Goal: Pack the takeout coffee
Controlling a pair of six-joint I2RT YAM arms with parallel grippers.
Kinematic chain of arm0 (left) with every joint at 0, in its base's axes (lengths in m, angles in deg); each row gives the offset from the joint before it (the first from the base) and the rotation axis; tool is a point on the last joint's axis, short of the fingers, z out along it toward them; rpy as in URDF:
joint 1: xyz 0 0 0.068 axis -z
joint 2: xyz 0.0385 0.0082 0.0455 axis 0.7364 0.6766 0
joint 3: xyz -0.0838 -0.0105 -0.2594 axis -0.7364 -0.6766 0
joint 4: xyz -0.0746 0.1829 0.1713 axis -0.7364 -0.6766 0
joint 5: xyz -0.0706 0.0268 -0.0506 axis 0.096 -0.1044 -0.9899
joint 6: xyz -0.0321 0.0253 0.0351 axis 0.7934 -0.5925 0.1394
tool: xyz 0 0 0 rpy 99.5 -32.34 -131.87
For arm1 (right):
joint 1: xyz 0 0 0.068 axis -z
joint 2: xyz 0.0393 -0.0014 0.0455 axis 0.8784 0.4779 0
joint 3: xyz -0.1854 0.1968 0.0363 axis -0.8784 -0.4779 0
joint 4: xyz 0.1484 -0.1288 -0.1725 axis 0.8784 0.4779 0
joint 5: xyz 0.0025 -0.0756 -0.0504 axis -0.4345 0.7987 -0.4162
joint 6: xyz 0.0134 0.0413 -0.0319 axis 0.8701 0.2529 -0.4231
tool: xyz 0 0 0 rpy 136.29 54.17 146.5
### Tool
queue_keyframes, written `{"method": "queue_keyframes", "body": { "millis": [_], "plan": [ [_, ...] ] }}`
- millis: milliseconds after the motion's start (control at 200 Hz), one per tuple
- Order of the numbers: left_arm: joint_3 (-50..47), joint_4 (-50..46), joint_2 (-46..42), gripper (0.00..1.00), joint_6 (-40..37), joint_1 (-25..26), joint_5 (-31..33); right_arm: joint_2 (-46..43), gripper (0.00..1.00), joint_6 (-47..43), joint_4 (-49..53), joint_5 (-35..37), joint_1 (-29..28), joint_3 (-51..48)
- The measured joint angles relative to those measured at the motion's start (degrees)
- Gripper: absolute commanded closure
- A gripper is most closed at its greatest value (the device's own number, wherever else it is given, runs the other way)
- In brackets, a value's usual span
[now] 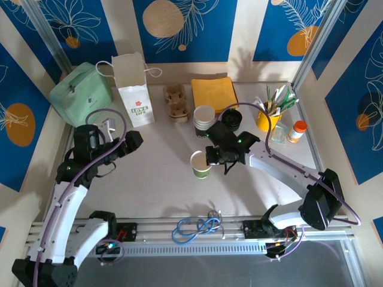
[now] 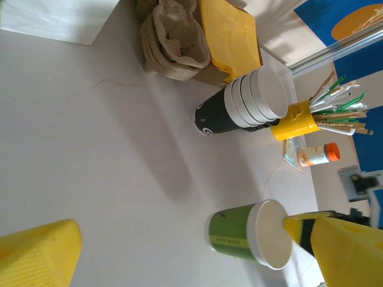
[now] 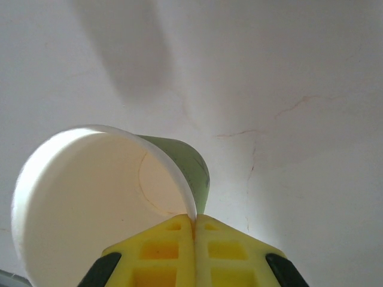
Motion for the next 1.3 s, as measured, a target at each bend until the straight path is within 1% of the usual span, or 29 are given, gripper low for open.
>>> {"method": "queue_keyframes", "body": {
  "millis": [280, 540, 940, 1095, 1186, 1286, 1301],
  "plan": [
    [-1.38, 1.16, 0.44, 0.02, 0.46, 0.04, -0.96, 0.02, 0.96, 1.27, -4.39, 0.00, -0.55, -2.91],
    [-1.42, 1.55, 0.85, 0.02, 0.83, 0.04, -1.38, 0.24, 0.95, 1.46, -6.27, -0.02, -0.57, -4.92],
    [-1.57, 1.53, 0.98, 0.02, 0.87, 0.09, -1.42, 1.01, 0.89, 1.44, -7.82, 0.04, -2.08, -5.53],
    [-1.64, 1.51, 0.96, 0.02, 0.85, 0.09, -1.42, 1.42, 0.80, 1.40, -7.80, 0.26, -2.16, -5.53],
    [-1.64, 1.49, 0.96, 0.02, 0.85, 0.09, -1.42, 1.55, 0.72, 1.53, -7.76, 0.59, -2.21, -5.53],
    [-1.64, 1.42, 0.96, 0.02, 0.83, 0.09, -1.40, 1.53, 0.59, 1.57, -6.88, 1.29, -2.43, -5.29],
    [-1.64, 1.38, 0.96, 0.02, 0.83, 0.09, -1.40, 1.53, 0.58, 1.22, -6.64, 1.36, -2.43, -5.20]
  ]
}}
